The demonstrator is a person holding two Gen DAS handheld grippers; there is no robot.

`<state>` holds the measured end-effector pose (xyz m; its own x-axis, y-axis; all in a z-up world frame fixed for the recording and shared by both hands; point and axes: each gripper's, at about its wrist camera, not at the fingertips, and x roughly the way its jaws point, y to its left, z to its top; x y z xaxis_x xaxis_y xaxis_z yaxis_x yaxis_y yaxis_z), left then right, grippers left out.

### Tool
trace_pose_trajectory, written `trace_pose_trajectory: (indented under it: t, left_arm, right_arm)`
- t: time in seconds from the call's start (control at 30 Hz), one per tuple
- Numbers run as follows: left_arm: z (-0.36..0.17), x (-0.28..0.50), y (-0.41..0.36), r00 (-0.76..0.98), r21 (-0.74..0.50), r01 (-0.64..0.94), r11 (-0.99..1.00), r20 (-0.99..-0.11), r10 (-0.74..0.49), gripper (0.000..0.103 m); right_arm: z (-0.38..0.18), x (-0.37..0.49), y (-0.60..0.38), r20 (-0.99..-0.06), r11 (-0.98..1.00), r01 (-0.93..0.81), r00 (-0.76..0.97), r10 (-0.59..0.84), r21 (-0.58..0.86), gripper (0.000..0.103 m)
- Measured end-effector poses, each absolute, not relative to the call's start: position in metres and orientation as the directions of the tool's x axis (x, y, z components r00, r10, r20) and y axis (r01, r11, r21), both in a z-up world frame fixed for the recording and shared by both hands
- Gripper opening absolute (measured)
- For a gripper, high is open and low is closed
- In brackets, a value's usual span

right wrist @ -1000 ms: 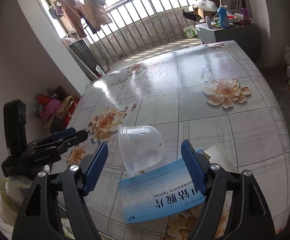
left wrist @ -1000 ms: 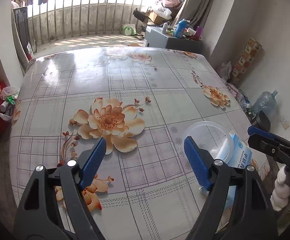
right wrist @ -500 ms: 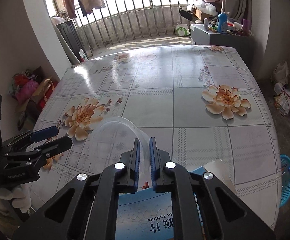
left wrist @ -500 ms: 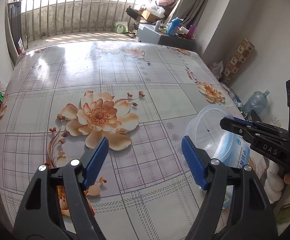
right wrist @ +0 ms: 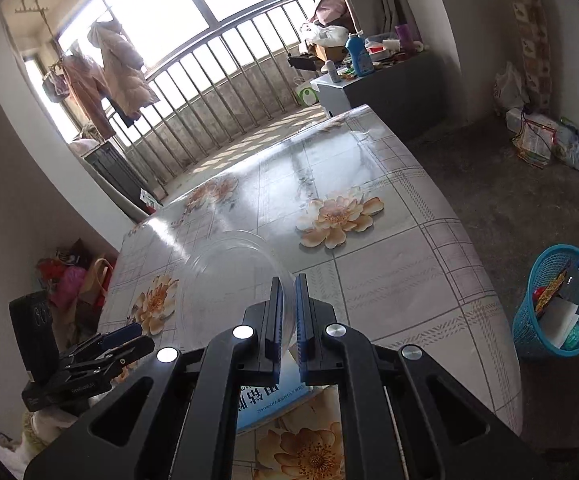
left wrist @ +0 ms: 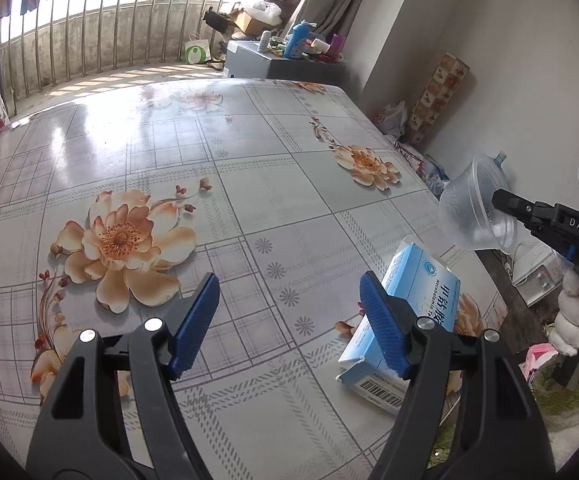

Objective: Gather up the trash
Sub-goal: 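Grasp the clear plastic lid with the right tool while the left approaches the blue box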

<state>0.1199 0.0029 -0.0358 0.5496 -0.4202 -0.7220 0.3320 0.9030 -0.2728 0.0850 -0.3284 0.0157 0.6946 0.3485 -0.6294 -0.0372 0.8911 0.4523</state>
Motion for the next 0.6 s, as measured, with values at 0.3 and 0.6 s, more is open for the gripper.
trace_pose_trajectory:
  t: [0.3,0.6]
  left_arm:
    - [-0.053,0.132,-0.033,0.485,-0.250,0.357,0.900,-0.774,-0.408,0.064]
    - [-0.059,0.119,-0.038,0.441,-0.263,0.360,0.895,-0.798,-0.412,0.064]
  right_arm:
    - [-0.017,0.025,-0.366,-0.704,0.874,0.067,0.624,0.339,0.480,0.007]
    - [-0.042,0.055,-0.336,-0.700,0.869,-0.017,0.585,0.409,0.494,0.007]
